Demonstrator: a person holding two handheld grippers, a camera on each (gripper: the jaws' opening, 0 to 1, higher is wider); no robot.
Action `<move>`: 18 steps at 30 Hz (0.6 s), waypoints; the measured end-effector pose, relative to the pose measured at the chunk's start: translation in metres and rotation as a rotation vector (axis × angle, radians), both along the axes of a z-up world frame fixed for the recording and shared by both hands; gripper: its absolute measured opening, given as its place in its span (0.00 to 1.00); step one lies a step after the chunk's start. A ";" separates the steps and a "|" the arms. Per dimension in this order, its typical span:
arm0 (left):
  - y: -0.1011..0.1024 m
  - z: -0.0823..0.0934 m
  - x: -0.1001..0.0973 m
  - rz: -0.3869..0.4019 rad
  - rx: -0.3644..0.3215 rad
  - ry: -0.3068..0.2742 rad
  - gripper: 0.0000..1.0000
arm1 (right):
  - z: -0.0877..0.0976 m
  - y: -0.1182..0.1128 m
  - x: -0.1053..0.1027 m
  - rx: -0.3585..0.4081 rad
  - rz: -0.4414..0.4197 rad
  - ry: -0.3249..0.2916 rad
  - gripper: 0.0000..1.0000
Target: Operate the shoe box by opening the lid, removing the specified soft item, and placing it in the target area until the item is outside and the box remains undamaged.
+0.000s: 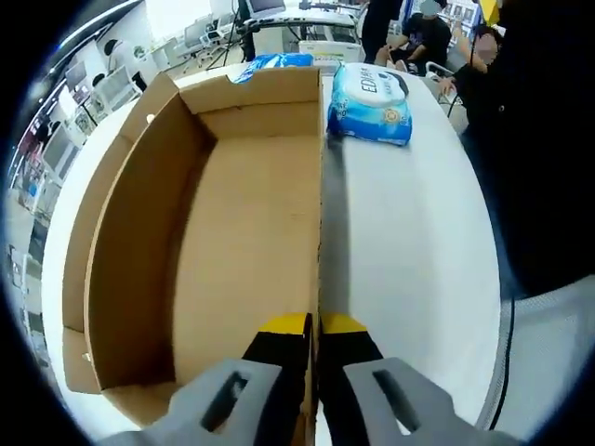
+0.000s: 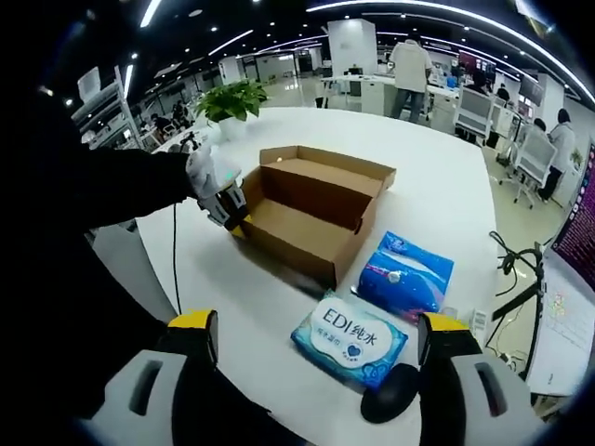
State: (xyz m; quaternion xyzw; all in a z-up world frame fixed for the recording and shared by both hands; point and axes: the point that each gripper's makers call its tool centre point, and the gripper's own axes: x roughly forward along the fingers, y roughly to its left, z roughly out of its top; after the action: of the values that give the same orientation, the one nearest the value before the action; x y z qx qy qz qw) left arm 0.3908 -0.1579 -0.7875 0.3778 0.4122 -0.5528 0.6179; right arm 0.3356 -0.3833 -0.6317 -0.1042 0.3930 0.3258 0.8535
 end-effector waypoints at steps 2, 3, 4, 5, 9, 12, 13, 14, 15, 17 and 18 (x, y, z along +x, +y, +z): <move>0.001 0.000 -0.001 -0.013 0.017 0.001 0.00 | 0.004 0.007 0.003 0.002 0.029 -0.014 0.89; 0.003 -0.002 0.001 -0.013 0.015 0.003 0.00 | 0.005 0.009 0.006 -0.014 0.048 -0.017 0.89; 0.003 -0.002 0.001 -0.009 0.012 0.006 0.00 | 0.006 0.011 0.009 -0.043 0.074 -0.023 0.88; 0.004 -0.004 0.003 -0.003 0.009 0.009 0.00 | 0.007 0.013 0.011 -0.058 0.097 -0.033 0.88; 0.004 -0.003 0.002 -0.002 -0.002 0.008 0.00 | 0.013 0.025 0.024 -0.090 0.153 -0.056 0.88; 0.004 -0.004 0.002 -0.006 -0.005 0.002 0.00 | 0.020 0.035 0.038 -0.115 0.198 -0.080 0.88; 0.004 -0.004 0.003 -0.023 -0.005 0.001 0.00 | 0.023 0.038 0.044 -0.131 0.221 -0.095 0.88; 0.006 -0.005 0.005 -0.004 0.003 0.005 0.00 | 0.025 0.040 0.049 -0.148 0.236 -0.104 0.88; 0.007 -0.005 0.005 0.035 0.009 0.019 0.00 | 0.028 0.042 0.053 -0.156 0.247 -0.114 0.88; 0.006 -0.006 0.005 0.025 -0.004 0.012 0.00 | 0.034 0.048 0.064 -0.161 0.263 -0.132 0.88; 0.006 -0.006 0.005 0.020 -0.005 0.008 0.00 | 0.036 0.051 0.071 -0.167 0.276 -0.138 0.88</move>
State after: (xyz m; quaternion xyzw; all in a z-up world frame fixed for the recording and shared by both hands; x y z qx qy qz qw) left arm 0.3957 -0.1520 -0.7933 0.3696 0.4170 -0.5491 0.6228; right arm 0.4061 -0.3325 -0.5953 -0.2501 0.3410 0.3982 0.8140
